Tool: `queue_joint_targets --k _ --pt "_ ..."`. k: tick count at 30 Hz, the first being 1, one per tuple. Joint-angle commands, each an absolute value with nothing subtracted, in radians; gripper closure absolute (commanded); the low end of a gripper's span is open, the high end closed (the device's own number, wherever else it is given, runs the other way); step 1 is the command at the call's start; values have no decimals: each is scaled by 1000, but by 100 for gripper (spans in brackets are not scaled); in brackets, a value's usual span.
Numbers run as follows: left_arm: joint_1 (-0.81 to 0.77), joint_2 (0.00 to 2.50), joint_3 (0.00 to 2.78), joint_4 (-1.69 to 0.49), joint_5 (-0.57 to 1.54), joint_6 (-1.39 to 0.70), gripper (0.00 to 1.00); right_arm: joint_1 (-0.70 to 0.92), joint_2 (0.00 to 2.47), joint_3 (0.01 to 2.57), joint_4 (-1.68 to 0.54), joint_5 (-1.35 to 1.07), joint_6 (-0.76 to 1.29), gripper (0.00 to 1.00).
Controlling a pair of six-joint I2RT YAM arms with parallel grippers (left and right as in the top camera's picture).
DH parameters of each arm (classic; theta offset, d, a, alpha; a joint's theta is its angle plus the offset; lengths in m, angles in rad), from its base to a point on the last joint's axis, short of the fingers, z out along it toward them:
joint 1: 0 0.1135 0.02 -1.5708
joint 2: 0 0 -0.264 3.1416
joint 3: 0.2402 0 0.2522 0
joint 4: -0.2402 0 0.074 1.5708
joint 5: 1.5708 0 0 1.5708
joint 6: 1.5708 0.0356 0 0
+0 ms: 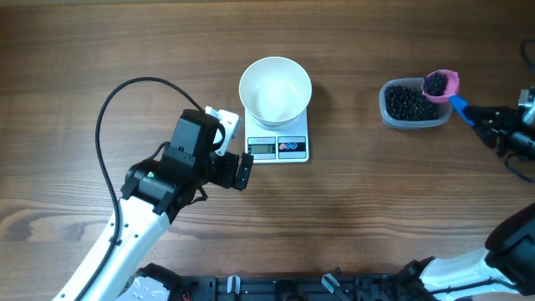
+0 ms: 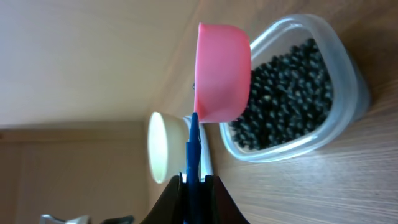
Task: Scoop item into bowl and weigh 150g on scale
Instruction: 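Lift the filled scoop and carry it toward the white bowl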
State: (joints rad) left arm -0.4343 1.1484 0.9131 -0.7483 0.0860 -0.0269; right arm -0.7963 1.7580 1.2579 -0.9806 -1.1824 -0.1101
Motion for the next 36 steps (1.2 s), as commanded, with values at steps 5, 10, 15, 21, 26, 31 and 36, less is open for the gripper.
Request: queue_joint_targets --k 5,10,15,21,26,31,36 --pt "-430 1152 903 -748 77 -14 0 -809 1775 1250 -994 -1448 -128 96" --pt "-430 1152 903 -748 77 -15 0 -795 1775 1250 -1042 -1470 -130 96" --pt "-430 1152 903 -749 77 -15 0 -745 1775 1250 -1064 -1519 -135 96" --pt "-430 1152 903 -748 77 -15 0 -664 1775 1250 -1058 -1576 -134 96" --pt "-430 1152 903 -748 77 -15 0 -586 1775 1250 -1059 -1623 -130 96" --pt "-430 1152 903 -748 77 -15 0 -493 1775 1250 -1047 -1622 -124 96" --pt "-430 1152 903 -748 77 -15 0 -402 1775 1250 -1022 -1622 -115 96"
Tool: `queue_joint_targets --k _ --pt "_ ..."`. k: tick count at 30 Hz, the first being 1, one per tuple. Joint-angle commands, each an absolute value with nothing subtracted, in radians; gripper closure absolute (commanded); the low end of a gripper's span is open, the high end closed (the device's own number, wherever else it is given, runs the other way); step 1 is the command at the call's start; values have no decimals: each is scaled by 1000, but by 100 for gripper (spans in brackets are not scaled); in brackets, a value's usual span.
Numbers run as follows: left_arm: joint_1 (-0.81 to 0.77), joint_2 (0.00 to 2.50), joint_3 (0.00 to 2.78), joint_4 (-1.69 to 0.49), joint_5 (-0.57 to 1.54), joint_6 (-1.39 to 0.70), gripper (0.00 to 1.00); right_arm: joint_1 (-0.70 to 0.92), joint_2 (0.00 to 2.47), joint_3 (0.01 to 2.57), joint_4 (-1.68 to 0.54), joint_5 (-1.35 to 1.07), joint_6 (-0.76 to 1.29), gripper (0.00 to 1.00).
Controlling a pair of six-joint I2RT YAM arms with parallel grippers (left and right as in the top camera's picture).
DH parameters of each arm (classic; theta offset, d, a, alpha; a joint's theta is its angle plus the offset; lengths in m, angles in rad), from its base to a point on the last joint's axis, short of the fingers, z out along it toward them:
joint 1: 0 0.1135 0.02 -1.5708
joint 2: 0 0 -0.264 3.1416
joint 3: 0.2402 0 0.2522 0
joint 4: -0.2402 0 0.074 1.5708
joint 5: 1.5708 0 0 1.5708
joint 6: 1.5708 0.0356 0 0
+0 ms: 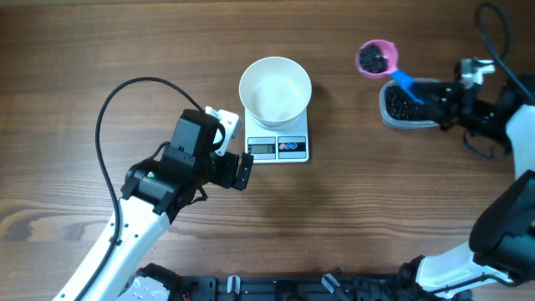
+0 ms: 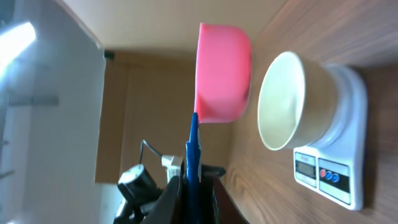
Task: Scoop item into bowl and weigh 150g on scale
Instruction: 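Lift the filled scoop and carry it toward the white bowl, then tip the pink scoop over the white bowl to pour beans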
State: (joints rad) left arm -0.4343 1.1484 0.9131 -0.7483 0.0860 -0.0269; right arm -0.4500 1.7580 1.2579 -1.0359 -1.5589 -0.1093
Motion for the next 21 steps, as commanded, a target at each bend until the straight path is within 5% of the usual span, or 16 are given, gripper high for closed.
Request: queue_joint_targets --k 1,21 --pt "-430 1152 903 -748 77 -14 0 -379 1775 1250 -1010 -1622 -101 96" --pt "-430 1152 903 -748 77 -14 0 -87 1775 1250 -591 -1407 323 96"
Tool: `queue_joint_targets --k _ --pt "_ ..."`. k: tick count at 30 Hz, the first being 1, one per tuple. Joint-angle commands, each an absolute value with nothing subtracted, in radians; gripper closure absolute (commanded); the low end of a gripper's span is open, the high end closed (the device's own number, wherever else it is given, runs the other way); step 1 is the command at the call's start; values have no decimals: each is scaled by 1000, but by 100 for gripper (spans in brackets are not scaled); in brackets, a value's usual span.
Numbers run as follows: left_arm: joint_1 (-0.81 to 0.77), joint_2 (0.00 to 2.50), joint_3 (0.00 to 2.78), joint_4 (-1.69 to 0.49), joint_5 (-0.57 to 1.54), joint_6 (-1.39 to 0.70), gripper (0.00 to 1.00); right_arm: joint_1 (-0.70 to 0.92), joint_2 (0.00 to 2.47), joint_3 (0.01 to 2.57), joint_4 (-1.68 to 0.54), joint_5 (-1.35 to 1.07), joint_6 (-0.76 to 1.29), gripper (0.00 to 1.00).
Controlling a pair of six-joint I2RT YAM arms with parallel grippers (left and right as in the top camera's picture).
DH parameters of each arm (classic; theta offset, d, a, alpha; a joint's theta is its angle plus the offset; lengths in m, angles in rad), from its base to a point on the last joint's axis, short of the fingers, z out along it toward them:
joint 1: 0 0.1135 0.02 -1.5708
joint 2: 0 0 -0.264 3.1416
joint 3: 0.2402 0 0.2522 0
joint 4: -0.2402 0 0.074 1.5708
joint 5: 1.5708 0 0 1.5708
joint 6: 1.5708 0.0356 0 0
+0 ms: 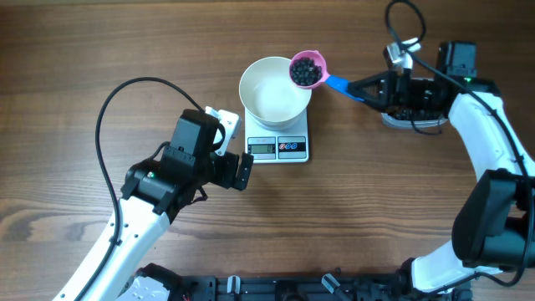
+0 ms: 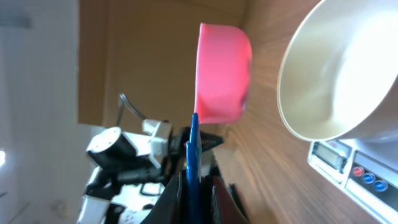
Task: Scoop item into bowl and weigh 150g on scale
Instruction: 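Tip the pink scoop over the white bowl to pour beans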
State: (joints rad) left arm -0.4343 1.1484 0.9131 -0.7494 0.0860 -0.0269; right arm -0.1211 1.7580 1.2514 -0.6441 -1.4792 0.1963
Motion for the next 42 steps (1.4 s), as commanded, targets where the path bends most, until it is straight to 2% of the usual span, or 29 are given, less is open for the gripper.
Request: queue_joint_targets --k 1,6,19,42 --pt "-430 1152 903 -748 77 -15 0 -74 1775 1250 -569 -1383 348 96" --pt "-430 1152 903 -748 77 -15 0 -11 1775 1250 -493 -1272 399 96" --pt "-430 1152 903 -748 77 -14 0 112 1753 1250 -484 -942 306 96" --pt "-430 1152 903 -748 77 -15 0 181 1612 1251 -483 -675 97 96"
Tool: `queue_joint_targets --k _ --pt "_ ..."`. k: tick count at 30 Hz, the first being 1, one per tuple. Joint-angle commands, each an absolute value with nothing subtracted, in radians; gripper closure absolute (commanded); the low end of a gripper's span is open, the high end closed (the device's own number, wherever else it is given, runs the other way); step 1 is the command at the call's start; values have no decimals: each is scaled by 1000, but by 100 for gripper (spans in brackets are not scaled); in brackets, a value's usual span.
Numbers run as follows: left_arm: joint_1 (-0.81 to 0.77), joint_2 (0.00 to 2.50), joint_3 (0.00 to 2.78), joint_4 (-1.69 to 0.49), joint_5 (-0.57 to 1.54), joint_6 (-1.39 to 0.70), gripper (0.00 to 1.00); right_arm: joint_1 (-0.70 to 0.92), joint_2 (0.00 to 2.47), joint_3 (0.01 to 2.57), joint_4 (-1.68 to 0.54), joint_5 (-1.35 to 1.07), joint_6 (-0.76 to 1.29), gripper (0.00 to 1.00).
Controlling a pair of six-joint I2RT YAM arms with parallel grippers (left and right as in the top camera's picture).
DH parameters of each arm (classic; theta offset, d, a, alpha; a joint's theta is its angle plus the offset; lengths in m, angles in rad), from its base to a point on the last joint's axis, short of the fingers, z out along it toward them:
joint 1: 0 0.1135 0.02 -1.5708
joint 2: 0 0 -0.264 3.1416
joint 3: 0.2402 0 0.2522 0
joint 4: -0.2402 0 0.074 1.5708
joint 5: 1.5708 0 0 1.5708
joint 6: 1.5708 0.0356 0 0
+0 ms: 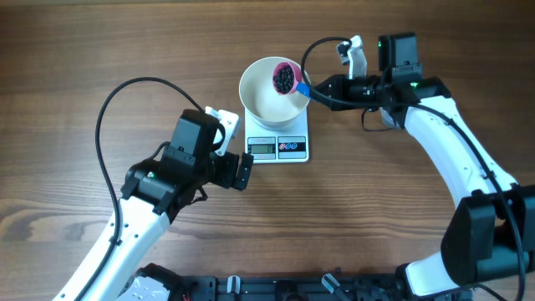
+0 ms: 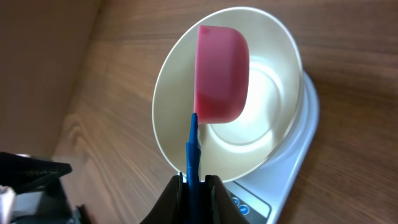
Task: Scoop item into bowl and weigh 150g on scale
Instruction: 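Tip the pink scoop over the white bowl to pour beans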
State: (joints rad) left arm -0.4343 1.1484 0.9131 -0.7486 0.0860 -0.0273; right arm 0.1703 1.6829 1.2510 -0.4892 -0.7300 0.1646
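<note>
A white bowl (image 1: 263, 100) stands on a small white digital scale (image 1: 278, 147). My right gripper (image 1: 313, 90) is shut on the blue handle of a pink scoop (image 1: 286, 78). The scoop is held level over the bowl's right half, and dark beans fill it. In the right wrist view the scoop (image 2: 221, 74) hangs in front of the bowl (image 2: 273, 124), whose inside looks bare, and the scale (image 2: 292, 168) lies below. My right gripper (image 2: 193, 186) clamps the handle there. My left gripper (image 1: 236, 146) rests open just left of the scale, holding nothing.
The bean container is almost wholly hidden under my right arm (image 1: 435, 125), right of the scale. My left arm (image 1: 150, 201) and its looping black cable (image 1: 109, 109) occupy the table's left half. Wood table (image 1: 376, 217) lies all around.
The scoop has moved left, from over the bowl's right rim to over the bowl's inside, with the beans still in it. My left arm has not moved.
The loaded scoop was first at the bean container on the far right. Then it was held up and left of the container. After that it was at the bowl's right rim, and now it sits over the bowl. My left gripper stayed open beside the scale throughout.
</note>
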Motion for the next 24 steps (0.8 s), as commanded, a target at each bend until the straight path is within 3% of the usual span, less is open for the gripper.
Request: queue_joint_targets --k 1,24 --pt "-430 1152 903 -748 77 -15 0 184 1601 1251 -484 -653 97 96" --pt "-430 1152 903 -748 77 -14 0 307 1573 1251 -517 -408 -27 96"
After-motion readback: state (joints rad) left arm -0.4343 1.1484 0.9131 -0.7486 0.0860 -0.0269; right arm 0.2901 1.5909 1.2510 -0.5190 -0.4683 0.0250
